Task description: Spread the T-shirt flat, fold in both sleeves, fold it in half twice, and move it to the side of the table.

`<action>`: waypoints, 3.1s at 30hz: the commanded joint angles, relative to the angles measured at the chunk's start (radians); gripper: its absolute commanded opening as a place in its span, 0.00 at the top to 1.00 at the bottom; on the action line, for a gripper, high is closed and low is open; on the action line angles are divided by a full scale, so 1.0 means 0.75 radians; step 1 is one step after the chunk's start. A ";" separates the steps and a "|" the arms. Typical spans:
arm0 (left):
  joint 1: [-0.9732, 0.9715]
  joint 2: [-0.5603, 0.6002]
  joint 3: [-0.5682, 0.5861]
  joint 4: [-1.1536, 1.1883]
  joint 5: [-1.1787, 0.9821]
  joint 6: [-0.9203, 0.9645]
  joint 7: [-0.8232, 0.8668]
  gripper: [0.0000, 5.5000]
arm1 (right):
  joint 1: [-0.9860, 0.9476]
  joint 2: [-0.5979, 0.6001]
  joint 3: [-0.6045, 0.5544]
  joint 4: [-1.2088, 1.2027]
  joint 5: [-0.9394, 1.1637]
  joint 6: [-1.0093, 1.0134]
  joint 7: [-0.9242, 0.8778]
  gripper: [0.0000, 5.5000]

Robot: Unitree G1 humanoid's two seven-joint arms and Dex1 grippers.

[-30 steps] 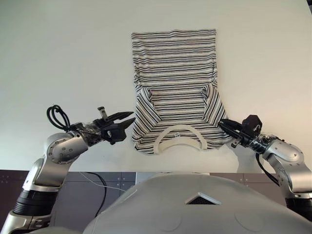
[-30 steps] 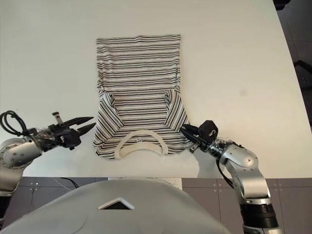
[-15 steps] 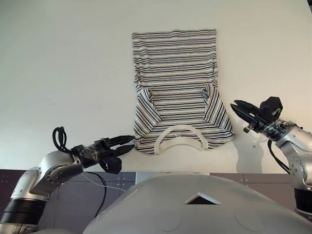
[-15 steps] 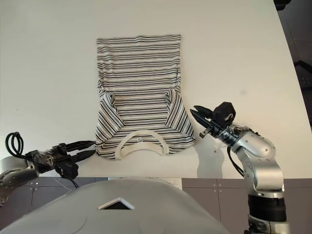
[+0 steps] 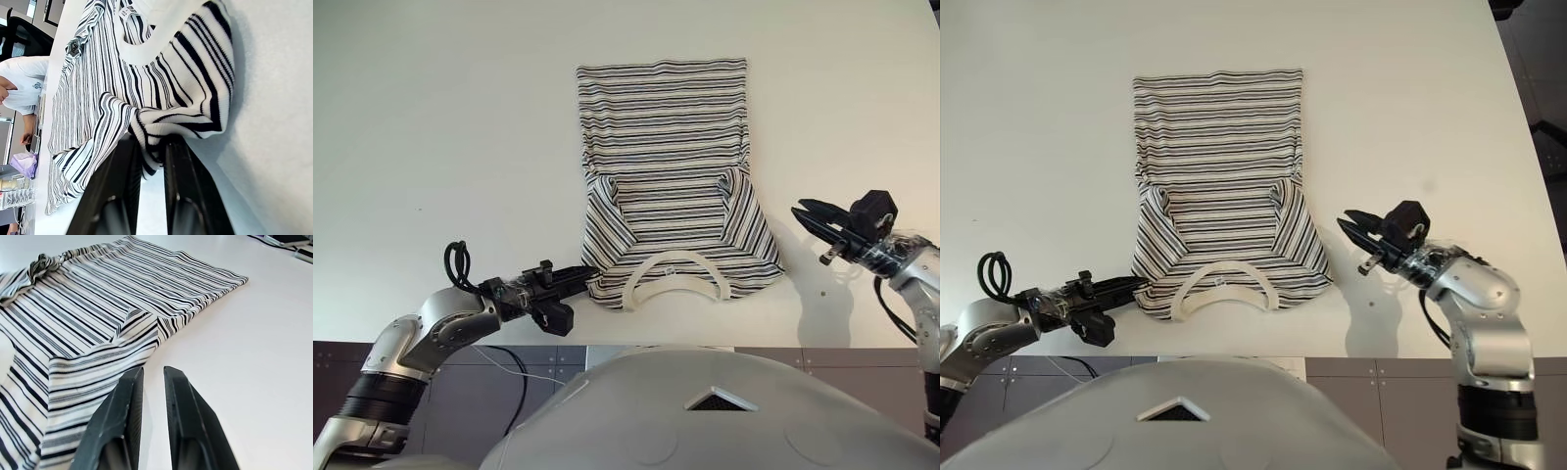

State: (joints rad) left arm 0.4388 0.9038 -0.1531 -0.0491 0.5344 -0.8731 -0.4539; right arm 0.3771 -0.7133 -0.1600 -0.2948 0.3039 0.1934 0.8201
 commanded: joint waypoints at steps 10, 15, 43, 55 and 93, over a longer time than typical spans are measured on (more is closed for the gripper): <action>0.051 0.045 -0.081 0.139 0.100 0.063 -0.003 0.98 | 0.084 -0.327 0.119 0.502 -0.698 -1.472 0.053 0.68; 0.007 0.052 -0.109 0.154 0.091 0.057 -0.005 0.98 | 0.019 -0.268 0.206 0.609 -0.889 -1.576 -0.104 0.68; -0.024 0.066 -0.141 0.100 -0.056 0.110 -0.050 0.98 | -0.094 -0.318 0.506 0.656 -0.952 -1.516 -0.311 0.98; 0.152 0.316 0.026 -0.372 -0.748 0.472 -0.418 0.98 | 0.189 -0.771 0.350 0.100 -0.200 -1.137 0.038 0.98; -1.232 -0.499 -0.185 0.669 -0.824 1.291 -0.451 0.98 | -1.505 0.071 0.545 1.621 -0.279 -0.240 0.601 0.98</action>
State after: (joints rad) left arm -0.4533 0.5533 -0.2859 0.3458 -0.1268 0.1429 -0.8050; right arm -0.6971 -0.6950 0.2591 0.8482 0.1274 0.0458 1.3116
